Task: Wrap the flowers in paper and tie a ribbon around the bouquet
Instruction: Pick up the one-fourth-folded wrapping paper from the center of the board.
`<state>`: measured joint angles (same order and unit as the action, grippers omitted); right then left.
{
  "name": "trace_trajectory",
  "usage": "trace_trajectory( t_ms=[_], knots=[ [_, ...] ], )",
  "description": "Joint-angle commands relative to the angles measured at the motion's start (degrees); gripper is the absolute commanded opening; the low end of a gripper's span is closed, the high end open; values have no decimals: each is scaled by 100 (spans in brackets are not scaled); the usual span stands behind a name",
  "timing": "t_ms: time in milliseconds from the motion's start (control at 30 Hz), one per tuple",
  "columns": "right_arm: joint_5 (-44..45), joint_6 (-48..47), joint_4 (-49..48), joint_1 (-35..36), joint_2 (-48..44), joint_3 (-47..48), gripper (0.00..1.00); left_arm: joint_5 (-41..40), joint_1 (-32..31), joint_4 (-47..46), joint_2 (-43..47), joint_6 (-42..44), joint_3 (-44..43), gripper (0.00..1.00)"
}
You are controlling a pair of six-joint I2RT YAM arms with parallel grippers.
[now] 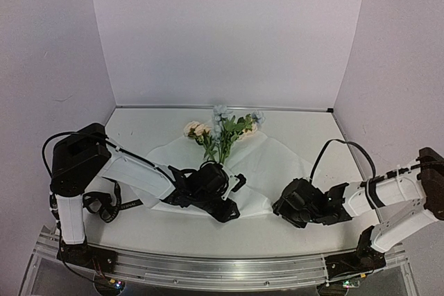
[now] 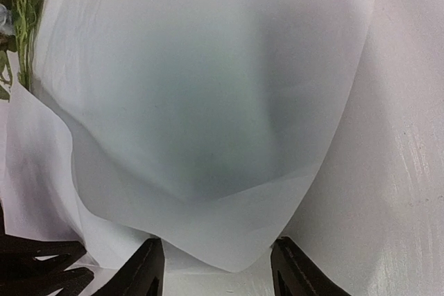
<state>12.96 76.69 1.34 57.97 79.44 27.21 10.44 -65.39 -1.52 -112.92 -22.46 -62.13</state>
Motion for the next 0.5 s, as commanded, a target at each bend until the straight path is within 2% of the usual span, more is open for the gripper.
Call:
trace_trajectory(
  t_ms=[0, 200, 333, 400, 467],
  knots=[
    [343, 32, -612, 60, 71, -117, 45, 54, 39, 9, -121, 75, -119, 27],
    [458, -70, -740, 155, -27, -193, 18, 64, 36, 31, -133, 76, -174, 27],
    [575, -276, -736, 240, -161, -226, 4, 107, 36, 29, -141, 61, -213, 27],
    [654, -383, -738, 294, -234, -255, 0, 116, 39, 33, -137, 57, -238, 27],
    [743, -510, -736, 356, -311, -289, 0, 126, 38, 58, -122, 63, -277, 27]
  ],
)
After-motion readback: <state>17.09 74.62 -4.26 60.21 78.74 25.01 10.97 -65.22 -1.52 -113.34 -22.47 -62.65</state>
